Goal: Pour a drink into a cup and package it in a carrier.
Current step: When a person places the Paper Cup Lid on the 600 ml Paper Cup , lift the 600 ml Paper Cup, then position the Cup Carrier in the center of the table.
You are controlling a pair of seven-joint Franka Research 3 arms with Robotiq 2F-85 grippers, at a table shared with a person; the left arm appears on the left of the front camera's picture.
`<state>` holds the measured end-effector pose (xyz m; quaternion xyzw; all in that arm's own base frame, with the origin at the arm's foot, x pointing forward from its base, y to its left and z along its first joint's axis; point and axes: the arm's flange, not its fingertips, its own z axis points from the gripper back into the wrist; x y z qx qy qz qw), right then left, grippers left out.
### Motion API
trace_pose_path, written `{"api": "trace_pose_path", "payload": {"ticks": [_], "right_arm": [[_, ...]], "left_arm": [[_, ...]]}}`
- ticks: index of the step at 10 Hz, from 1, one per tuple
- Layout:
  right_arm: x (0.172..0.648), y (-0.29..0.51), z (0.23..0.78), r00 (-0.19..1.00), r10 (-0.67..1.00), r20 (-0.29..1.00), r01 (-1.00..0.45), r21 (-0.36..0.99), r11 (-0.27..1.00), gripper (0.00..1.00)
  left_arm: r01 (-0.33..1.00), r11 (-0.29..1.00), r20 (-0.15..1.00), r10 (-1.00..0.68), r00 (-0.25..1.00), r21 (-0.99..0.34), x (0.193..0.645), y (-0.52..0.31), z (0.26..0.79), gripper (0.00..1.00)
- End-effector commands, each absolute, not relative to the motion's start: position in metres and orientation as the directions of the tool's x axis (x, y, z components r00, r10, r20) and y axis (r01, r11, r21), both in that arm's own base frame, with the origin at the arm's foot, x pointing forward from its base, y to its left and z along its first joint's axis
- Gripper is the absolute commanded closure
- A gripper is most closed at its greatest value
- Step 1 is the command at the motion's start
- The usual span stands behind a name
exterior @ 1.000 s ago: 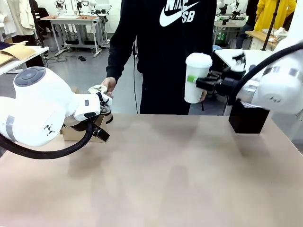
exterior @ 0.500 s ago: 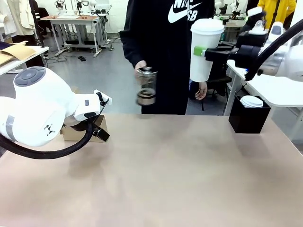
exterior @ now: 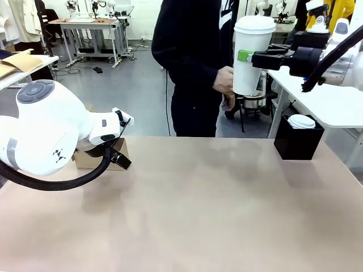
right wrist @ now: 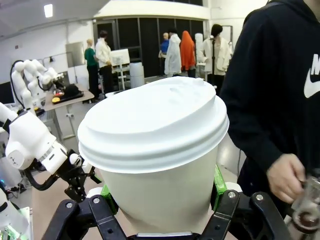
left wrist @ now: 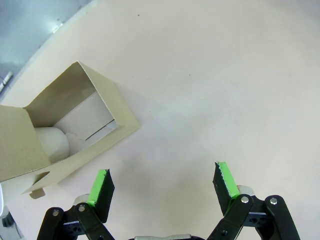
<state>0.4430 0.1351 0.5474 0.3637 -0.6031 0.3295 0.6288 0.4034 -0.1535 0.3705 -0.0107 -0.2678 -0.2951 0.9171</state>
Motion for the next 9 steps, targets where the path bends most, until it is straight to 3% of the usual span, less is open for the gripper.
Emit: {"api": "trace_pose_path", "payload": {"ticks": [1, 9], "right_arm": [[0.444, 0.137, 0.550, 0.039, -0.028, 0.999, -0.857, 0.048, 0.513, 0.20], [0.444, 0.137, 0.550, 0.039, -0.028, 0.999, -0.857, 0.048, 0.513, 0.20]], "left_arm": [[0.546, 0.827, 0.498, -0.534, 0.683, 0.136, 0.403, -0.152, 0.370, 0.00], [0.543, 0.831, 0.510, -0.523, 0.683, 0.124, 0.405, -0.147, 0.389, 0.00]]}}
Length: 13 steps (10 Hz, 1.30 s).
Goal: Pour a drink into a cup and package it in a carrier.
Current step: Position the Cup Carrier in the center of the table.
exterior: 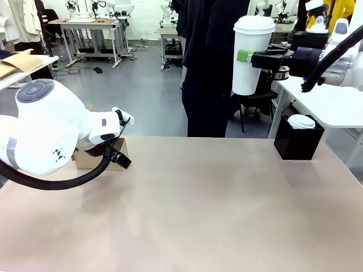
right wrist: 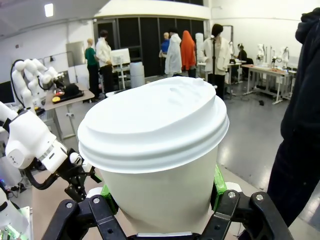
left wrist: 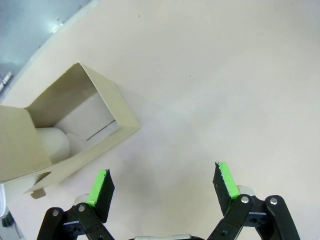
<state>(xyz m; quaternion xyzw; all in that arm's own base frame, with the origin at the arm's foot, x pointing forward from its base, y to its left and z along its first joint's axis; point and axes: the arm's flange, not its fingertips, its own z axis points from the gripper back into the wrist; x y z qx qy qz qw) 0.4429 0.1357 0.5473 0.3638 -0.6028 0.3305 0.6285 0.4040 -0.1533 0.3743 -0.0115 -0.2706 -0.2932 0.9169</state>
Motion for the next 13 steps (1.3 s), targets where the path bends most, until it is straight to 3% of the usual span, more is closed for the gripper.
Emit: {"api": "trace_pose_path", "payload": {"ticks": [1, 7, 10, 13], "right_arm": [[0.444, 0.137, 0.550, 0.039, -0.028, 0.999, -0.857, 0.048, 0.513, 0.20], [0.444, 0.137, 0.550, 0.039, -0.028, 0.999, -0.857, 0.048, 0.513, 0.20], [0.444, 0.137, 0.550, 0.039, -0.028, 0.999, -0.857, 0.048, 0.513, 0.20], [0.444, 0.137, 0.550, 0.039, -0.028, 0.999, -0.857, 0.048, 0.513, 0.20]], "left_arm": [[0.510, 0.852, 0.512, -0.492, 0.704, 0.118, 0.402, -0.141, 0.413, 0.00], [0.329, 0.941, 0.441, -0.330, 0.835, 0.081, 0.412, -0.133, 0.564, 0.00], [0.147, 0.987, 0.383, -0.159, 0.910, 0.062, 0.472, -0.106, 0.572, 0.00], [0.078, 0.995, 0.321, -0.092, 0.943, 0.055, 0.510, -0.097, 0.548, 0.00]]}}
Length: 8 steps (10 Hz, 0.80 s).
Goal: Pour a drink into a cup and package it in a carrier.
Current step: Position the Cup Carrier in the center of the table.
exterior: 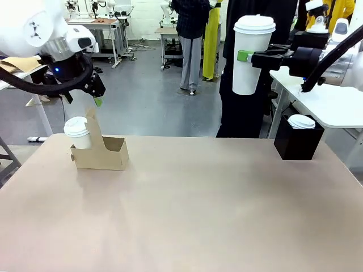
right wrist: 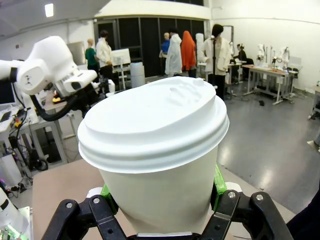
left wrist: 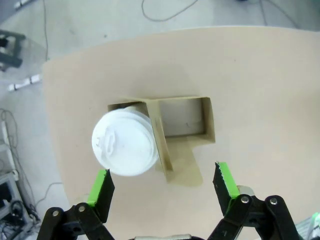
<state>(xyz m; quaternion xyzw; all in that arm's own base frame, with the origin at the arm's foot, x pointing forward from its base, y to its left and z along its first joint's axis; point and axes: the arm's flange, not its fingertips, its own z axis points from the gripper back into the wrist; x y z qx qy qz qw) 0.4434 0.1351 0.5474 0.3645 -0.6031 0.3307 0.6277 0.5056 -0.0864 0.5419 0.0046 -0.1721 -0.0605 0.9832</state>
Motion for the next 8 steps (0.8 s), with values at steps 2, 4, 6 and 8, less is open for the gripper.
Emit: {"api": "trace_pose_path", "payload": {"ticks": [2, 4, 6, 8], "right_arm": [[0.444, 0.137, 0.550, 0.039, -0.028, 0.999, -0.857, 0.048, 0.513, 0.20], [0.444, 0.137, 0.550, 0.039, -0.028, 0.999, -0.857, 0.048, 0.513, 0.20], [0.444, 0.137, 0.550, 0.039, -0.028, 0.999, -0.857, 0.048, 0.513, 0.20], [0.444, 0.137, 0.550, 0.039, -0.028, 0.999, -0.857, 0.048, 0.513, 0.20]], "left_arm": [[0.045, 0.996, 0.292, -0.067, 0.954, 0.080, 0.527, -0.097, 0.525, 0.00], [0.003, 0.996, 0.277, -0.027, 0.961, 0.087, 0.539, -0.094, 0.509, 0.00], [0.028, 0.995, 0.280, -0.053, 0.959, 0.093, 0.539, -0.095, 0.504, 0.58], [0.038, 0.997, 0.299, -0.058, 0.952, 0.074, 0.540, -0.095, 0.504, 1.00]]}}
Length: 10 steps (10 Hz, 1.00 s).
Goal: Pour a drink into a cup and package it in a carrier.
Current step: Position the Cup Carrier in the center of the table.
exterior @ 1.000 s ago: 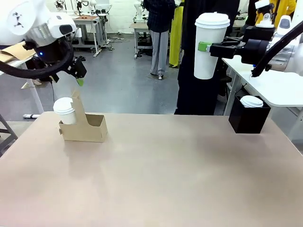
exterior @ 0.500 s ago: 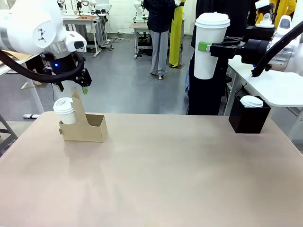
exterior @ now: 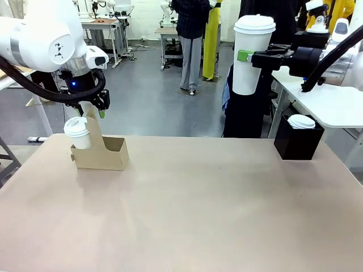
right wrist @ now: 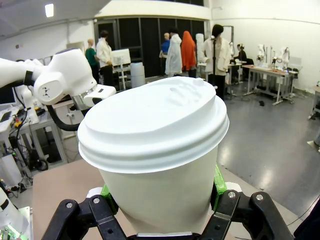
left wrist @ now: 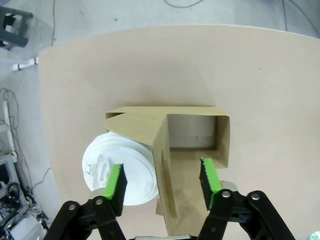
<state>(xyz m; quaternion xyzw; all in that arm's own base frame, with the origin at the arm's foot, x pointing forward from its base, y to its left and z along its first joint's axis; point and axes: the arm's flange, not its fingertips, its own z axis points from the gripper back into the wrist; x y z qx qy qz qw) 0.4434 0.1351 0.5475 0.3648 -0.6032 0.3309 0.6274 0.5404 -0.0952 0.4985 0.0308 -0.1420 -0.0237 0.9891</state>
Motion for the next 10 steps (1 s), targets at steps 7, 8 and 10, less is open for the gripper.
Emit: {"api": "trace_pose_path", "payload": {"ticks": [7, 8, 10], "right_arm": [[0.4442, 0.1374, 0.5503, 0.039, -0.028, 0.999, -0.857, 0.048, 0.513, 0.20], [0.4442, 0.1374, 0.5503, 0.039, -0.028, 0.999, -0.857, 0.048, 0.513, 0.20], [0.4442, 0.1374, 0.5503, 0.039, -0.028, 0.999, -0.857, 0.048, 0.513, 0.20]], "left_arm": [[0.039, 0.998, 0.274, -0.049, 0.960, 0.042, 0.5410, -0.0930, 0.5009, 1.00], [0.042, 0.998, 0.266, -0.055, 0.962, 0.052, 0.5399, -0.0945, 0.5000, 1.00], [0.034, 0.998, 0.280, -0.050, 0.959, 0.061, 0.5418, -0.0943, 0.4991, 1.00]]}}
